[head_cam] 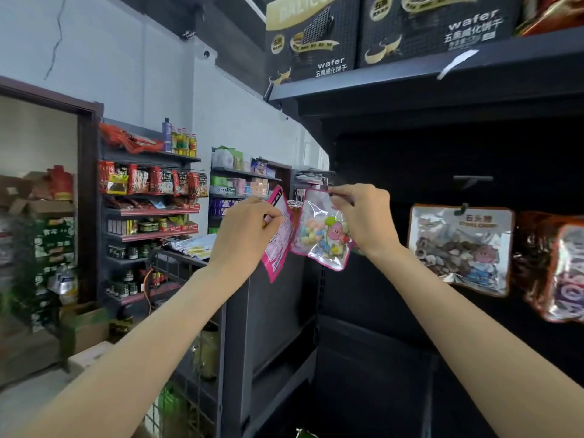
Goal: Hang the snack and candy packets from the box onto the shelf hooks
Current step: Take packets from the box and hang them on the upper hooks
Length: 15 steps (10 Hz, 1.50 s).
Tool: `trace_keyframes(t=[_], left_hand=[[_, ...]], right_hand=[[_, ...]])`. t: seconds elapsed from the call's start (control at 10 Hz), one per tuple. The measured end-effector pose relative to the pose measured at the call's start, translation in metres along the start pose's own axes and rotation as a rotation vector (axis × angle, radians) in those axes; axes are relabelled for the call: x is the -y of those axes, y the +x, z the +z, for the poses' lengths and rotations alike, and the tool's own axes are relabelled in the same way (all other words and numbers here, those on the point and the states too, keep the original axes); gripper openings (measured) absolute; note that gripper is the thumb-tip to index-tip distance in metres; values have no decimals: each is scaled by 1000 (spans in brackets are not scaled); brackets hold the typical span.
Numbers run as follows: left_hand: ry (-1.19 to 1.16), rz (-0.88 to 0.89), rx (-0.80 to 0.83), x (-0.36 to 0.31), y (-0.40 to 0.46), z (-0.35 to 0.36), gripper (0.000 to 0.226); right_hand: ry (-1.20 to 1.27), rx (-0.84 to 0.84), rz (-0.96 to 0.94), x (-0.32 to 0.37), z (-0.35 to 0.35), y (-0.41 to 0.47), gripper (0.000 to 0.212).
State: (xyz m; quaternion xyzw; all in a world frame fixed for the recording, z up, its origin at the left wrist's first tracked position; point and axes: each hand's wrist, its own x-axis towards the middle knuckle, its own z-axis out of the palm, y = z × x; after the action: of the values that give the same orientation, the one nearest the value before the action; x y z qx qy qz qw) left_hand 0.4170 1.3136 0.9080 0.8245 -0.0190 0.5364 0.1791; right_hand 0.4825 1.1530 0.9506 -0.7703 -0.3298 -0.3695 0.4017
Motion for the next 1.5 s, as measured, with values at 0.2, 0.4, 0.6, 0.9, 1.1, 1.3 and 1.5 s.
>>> trace_keyframes(t=[0.2, 0.4, 0.6, 0.9, 1.1, 1.3, 1.5], left_hand=[[-12, 17, -9, -9, 3, 10, 13], [-113, -59, 26, -11, 3, 10, 15], [-237, -101, -94, -10, -7, 5, 27], [126, 704, -205, 11, -33, 4, 18], [243, 497, 103, 11, -28, 15, 67], [223, 400, 196, -1, -24, 19, 74], [209, 345, 258, -7, -23, 18, 72]], right_hand=[[-507, 65, 18, -22, 5, 8, 36], [-599, 155, 181, -38, -7, -22, 61], [-52, 97, 123, -17, 0, -38, 23], [856, 342, 491, 0, -4, -28, 25], [606, 84, 258, -7, 2, -36, 35], [482, 53, 227, -6, -2, -36, 39], [322, -9, 199, -1, -2, -38, 42]])
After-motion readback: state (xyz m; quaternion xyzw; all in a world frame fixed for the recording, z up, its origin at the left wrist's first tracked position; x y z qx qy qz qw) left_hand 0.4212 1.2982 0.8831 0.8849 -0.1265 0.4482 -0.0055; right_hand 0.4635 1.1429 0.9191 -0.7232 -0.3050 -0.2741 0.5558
